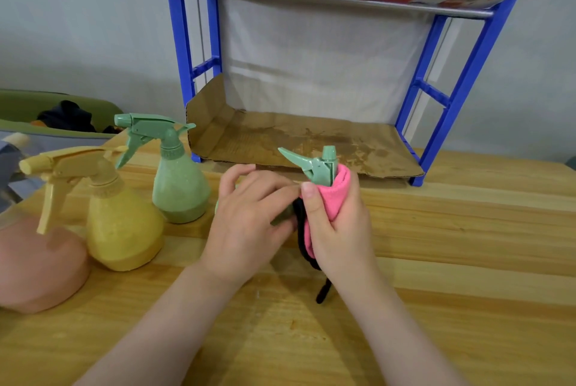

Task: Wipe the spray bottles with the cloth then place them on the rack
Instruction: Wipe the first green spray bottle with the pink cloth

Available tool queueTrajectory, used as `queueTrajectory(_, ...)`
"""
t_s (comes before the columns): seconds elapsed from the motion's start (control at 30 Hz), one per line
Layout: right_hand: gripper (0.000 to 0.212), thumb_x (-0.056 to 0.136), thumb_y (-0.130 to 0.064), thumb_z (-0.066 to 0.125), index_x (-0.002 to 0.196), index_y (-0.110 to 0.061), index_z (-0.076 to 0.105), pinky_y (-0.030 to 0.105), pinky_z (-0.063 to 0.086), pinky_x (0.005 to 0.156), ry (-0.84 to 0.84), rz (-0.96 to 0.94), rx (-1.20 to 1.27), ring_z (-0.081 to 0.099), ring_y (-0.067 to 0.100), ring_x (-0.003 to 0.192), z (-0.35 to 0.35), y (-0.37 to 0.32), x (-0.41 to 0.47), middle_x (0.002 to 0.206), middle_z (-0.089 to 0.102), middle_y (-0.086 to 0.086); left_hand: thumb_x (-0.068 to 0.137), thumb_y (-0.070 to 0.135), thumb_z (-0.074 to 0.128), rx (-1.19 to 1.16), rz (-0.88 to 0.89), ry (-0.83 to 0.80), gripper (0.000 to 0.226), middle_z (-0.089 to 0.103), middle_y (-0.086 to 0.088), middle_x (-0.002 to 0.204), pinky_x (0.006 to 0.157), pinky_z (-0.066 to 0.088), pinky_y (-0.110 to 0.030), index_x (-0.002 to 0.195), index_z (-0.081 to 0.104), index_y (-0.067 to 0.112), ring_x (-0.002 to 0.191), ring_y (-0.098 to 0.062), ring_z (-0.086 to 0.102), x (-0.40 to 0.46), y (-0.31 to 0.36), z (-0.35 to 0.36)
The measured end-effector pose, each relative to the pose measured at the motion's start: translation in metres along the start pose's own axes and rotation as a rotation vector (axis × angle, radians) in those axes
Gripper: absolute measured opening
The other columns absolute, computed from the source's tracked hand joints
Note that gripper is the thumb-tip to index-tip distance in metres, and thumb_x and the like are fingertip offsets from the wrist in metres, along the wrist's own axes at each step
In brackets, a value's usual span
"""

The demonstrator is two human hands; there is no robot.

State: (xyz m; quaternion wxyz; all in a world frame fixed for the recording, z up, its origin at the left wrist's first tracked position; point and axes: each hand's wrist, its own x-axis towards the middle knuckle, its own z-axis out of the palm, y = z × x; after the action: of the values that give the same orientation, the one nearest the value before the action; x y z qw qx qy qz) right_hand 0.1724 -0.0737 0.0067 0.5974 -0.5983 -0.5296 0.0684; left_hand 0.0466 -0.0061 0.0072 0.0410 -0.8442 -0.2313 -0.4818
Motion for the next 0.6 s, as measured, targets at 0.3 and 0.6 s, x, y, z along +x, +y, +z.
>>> queueTrajectory(0.3,0.036,0.085,-0.067,0.033,0.098,-0.045,0.058,0.011,0.045,0.065,0.173,0.139,-0.044,0.061,-0.008,0.079,-0.004,-0.005,0.003,0.074,0.065,-0.018,0.08,0.023,0.07,0.017,-0.008,-0.036,0.023,0.07,0.009,0.1,0.104,0.03,-0.035,0.103,0.073,0.019,0.097,-0.013,0.063,0.0,0.012,0.004)
queueTrajectory(0.6,0.023,0.082,-0.053,0.063,0.099,-0.037,0.061,0.013,0.047,0.075,0.039,0.218,0.236,0.065,-0.006,0.082,-0.005,-0.009,0.009,0.087,0.07,-0.024,0.083,0.029,0.051,-0.066,-0.129,-0.212,0.04,0.069,0.01,0.114,0.115,0.025,-0.034,0.119,0.066,0.02,0.114,-0.009,0.058,0.001,0.004,-0.002)
